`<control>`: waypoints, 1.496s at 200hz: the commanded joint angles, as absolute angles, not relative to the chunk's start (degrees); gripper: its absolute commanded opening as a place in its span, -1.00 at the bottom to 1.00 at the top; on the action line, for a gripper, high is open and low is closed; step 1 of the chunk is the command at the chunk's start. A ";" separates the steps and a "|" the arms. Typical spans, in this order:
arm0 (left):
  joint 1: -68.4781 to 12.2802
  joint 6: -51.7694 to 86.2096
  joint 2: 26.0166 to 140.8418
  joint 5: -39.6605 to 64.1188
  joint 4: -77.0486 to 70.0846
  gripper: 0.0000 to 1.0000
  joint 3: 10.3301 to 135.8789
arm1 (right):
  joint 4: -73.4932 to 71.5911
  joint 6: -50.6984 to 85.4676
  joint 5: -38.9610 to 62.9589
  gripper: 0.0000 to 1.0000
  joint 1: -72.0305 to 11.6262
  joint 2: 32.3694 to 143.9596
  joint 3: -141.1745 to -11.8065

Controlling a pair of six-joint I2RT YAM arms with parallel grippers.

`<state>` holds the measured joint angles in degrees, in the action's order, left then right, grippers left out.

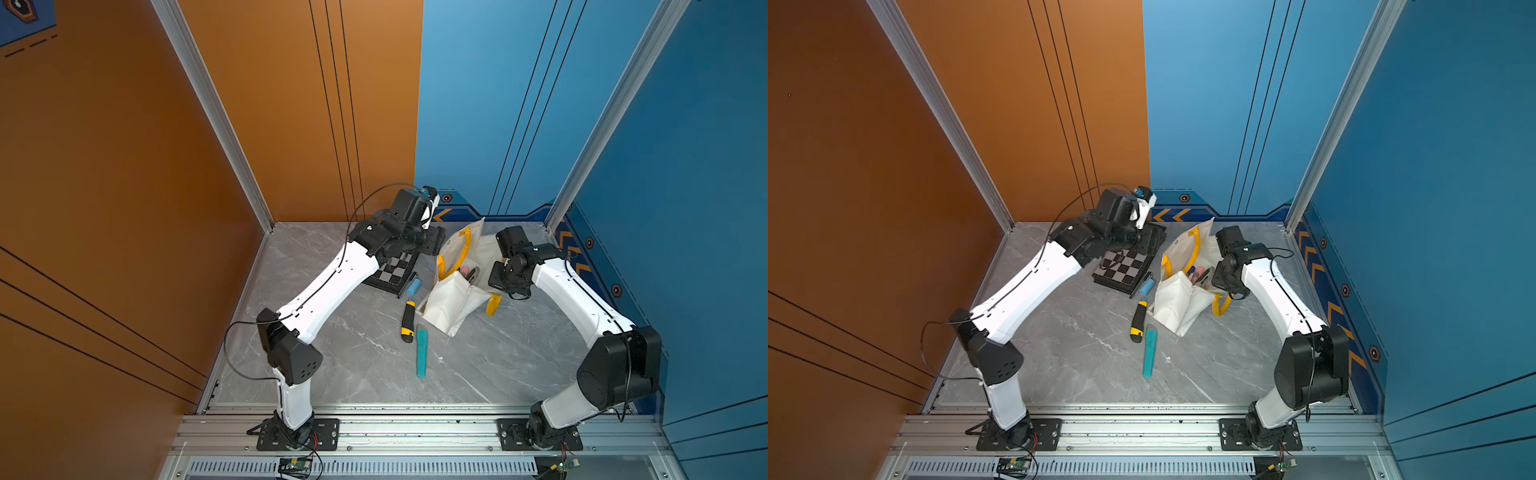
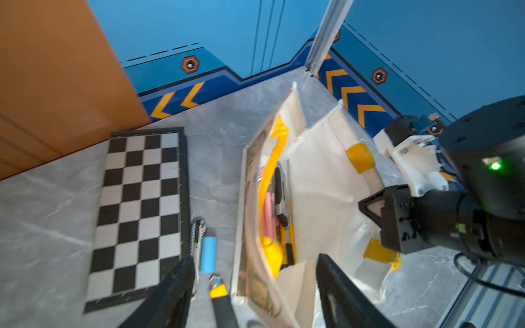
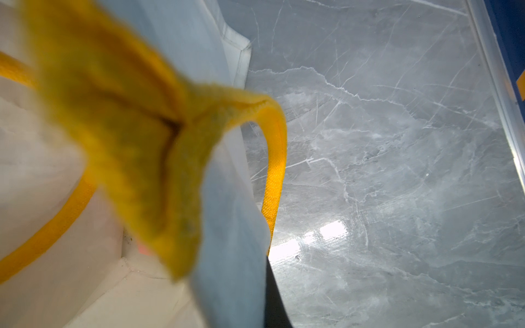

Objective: Place the art knife into the pouch
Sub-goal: Place the utility knife in the pouch, then pick up the utility knife at the center of the board.

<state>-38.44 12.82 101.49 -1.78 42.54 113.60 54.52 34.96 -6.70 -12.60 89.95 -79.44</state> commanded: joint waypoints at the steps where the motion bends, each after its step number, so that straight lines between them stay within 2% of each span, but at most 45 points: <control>1: -35.42 12.56 97.58 -4.04 44.65 0.41 100.45 | 55.28 35.68 -8.84 -1.00 -11.87 89.98 -79.68; 23: -34.48 15.40 94.31 -2.94 44.65 0.42 85.56 | 55.43 35.68 -9.40 -1.00 -11.12 89.92 -79.59; 49: -36.58 17.74 95.70 -0.10 44.65 0.46 77.98 | 55.61 35.85 -10.07 -1.00 -9.77 89.43 -79.62; 110: -41.80 17.31 109.22 1.59 44.52 0.57 82.09 | 57.38 35.42 -10.77 -1.00 -8.26 88.60 -79.30; 183: -40.61 18.74 118.44 -2.09 44.52 0.54 86.49 | 57.92 34.07 -10.74 -1.00 -6.87 86.84 -76.77; 193: -40.47 18.73 119.11 -2.37 44.45 0.46 86.87 | 57.97 33.86 -10.80 -1.00 -6.60 86.75 -76.56; 213: -40.33 18.71 119.47 -2.45 44.56 -0.12 87.21 | 57.92 33.42 -10.72 -1.00 -6.03 86.75 -76.50; 229: -40.18 18.78 118.89 -2.40 44.55 -0.36 87.02 | 57.90 33.05 -10.59 -1.00 -5.55 86.88 -76.64; 248: -39.83 18.21 116.68 -1.86 44.88 -0.47 86.55 | 57.84 32.66 -10.33 -1.00 -5.16 87.35 -77.15; 299: -36.63 17.80 100.37 1.14 45.64 -0.49 85.21 | 57.31 32.49 -9.81 -1.00 -4.92 88.88 -78.87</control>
